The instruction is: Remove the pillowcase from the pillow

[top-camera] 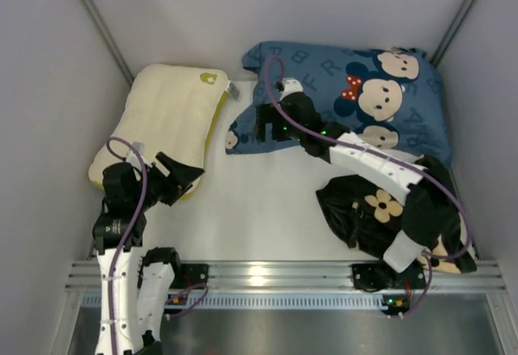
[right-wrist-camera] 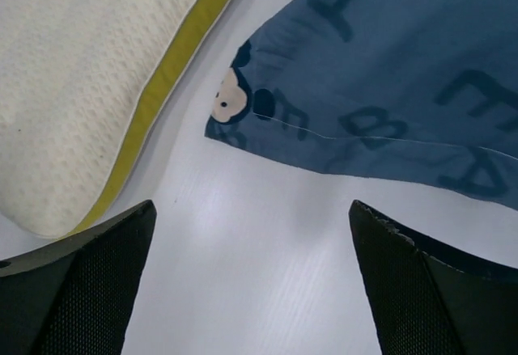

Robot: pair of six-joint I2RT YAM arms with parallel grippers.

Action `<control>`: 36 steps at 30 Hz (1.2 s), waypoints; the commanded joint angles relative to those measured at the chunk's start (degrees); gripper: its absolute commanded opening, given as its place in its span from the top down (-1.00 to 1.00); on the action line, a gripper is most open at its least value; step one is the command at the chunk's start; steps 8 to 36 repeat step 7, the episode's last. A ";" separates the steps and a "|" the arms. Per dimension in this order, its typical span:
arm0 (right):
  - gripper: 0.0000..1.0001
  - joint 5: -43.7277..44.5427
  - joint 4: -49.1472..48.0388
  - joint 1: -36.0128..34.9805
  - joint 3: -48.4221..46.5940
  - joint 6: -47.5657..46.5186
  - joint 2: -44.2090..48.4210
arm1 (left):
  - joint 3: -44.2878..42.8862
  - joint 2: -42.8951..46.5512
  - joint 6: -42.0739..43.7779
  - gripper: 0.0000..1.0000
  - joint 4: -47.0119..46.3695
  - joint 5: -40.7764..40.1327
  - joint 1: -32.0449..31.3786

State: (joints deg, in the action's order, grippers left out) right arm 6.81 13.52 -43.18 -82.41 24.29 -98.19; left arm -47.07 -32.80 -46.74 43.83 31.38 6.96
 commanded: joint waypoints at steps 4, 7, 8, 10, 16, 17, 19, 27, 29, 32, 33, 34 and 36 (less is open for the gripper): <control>-0.98 9.28 3.71 0.11 19.97 -1.01 21.59 | 3.03 1.51 -1.16 -0.54 -0.94 1.49 -0.02; -0.98 9.71 4.76 0.11 26.32 2.68 28.21 | 3.82 0.72 -0.20 -0.55 -1.12 1.14 -0.02; -0.98 9.71 4.76 0.11 26.32 2.68 28.21 | 3.82 0.72 -0.20 -0.55 -1.12 1.14 -0.02; -0.98 9.71 4.76 0.11 26.32 2.68 28.21 | 3.82 0.72 -0.20 -0.55 -1.12 1.14 -0.02; -0.98 9.71 4.76 0.11 26.32 2.68 28.21 | 3.82 0.72 -0.20 -0.55 -1.12 1.14 -0.02; -0.98 9.71 4.76 0.11 26.32 2.68 28.21 | 3.82 0.72 -0.20 -0.55 -1.12 1.14 -0.02; -0.98 9.71 4.76 0.11 26.32 2.68 28.21 | 3.82 0.72 -0.20 -0.55 -1.12 1.14 -0.02; -0.98 9.71 4.76 0.11 26.32 2.68 28.21 | 3.82 0.72 -0.20 -0.55 -1.12 1.14 -0.02; -0.98 9.71 4.76 0.11 26.32 2.68 28.21 | 3.82 0.72 -0.20 -0.55 -1.12 1.14 -0.02; -0.98 9.71 4.76 0.11 26.32 2.68 28.21 | 3.82 0.72 -0.20 -0.55 -1.12 1.14 -0.02; -0.98 9.71 4.76 0.11 26.32 2.68 28.21 | 3.82 0.72 -0.20 -0.55 -1.12 1.14 -0.02; -0.98 9.71 4.76 0.11 26.32 2.68 28.21 | 3.82 0.72 -0.20 -0.55 -1.12 1.14 -0.02; -0.98 9.71 4.76 0.11 26.32 2.68 28.21 | 3.82 0.72 -0.20 -0.55 -1.12 1.14 -0.02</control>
